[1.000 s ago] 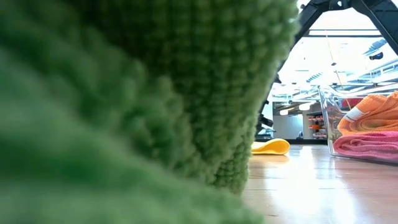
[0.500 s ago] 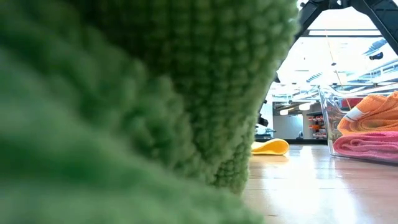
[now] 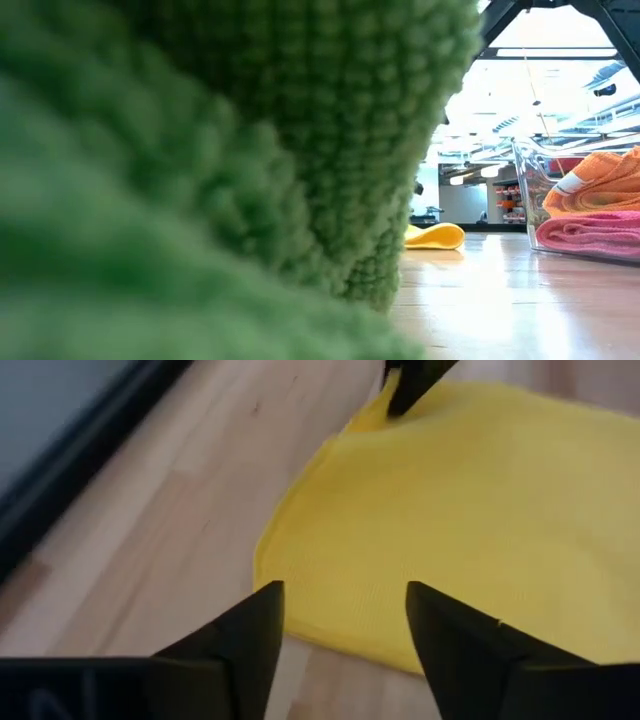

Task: Fold microfiber towels
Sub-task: Fold the yellow towel

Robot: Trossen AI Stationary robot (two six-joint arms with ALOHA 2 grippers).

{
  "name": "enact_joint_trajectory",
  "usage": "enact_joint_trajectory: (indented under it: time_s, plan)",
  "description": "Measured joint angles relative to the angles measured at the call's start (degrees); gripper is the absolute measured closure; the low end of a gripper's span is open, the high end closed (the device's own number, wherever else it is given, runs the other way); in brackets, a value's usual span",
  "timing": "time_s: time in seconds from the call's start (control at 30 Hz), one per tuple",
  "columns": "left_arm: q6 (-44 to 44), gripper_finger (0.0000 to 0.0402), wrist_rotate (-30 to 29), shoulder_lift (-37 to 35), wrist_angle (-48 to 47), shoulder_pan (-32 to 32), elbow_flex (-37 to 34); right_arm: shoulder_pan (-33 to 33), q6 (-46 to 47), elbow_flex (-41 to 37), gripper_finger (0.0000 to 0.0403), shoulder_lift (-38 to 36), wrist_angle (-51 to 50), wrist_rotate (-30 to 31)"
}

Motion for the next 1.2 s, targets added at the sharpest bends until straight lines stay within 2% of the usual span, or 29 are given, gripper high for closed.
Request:
enact_joint_trajectory:
  time_s: [0.2,0.37,0.47,0.57,0.63,0.8,1.2]
  plan:
    - [-2.1,0.0157,-0.4,4.6,4.9,1.2,0.0,0.3,-0.7,0.0,0.0393,0.0,-0.1,0.6]
    - [-3.0,0.0168,-2.5,5.9,8.2,1.9,0.0,0.8,-1.2,0.0,0.0392,0.0,-0.9,0.6]
    - [-0.5,0.0175,-5.7,6.0,8.3,1.7,0.0,1.2,-1.3,0.0,0.0391,0.0,-0.8,0.4]
    - [2.5,0.0179,-6.1,6.8,8.3,1.2,0.0,1.8,-1.4,0.0,0.0391,0.0,-0.8,0.4]
    - [5.2,0.0179,-6.8,7.3,7.4,0.6,0.3,2.3,-1.9,0.0,0.0391,0.0,-0.7,0.4]
    - [5.6,0.0185,-7.0,7.2,3.6,0.5,2.7,2.9,-2.5,0.0,0.0391,0.0,-0.7,0.2]
    - [5.7,0.0235,-7.0,7.2,-1.8,0.5,4.2,4.5,-8.2,0.4,0.0390,0.0,-0.8,0.3]
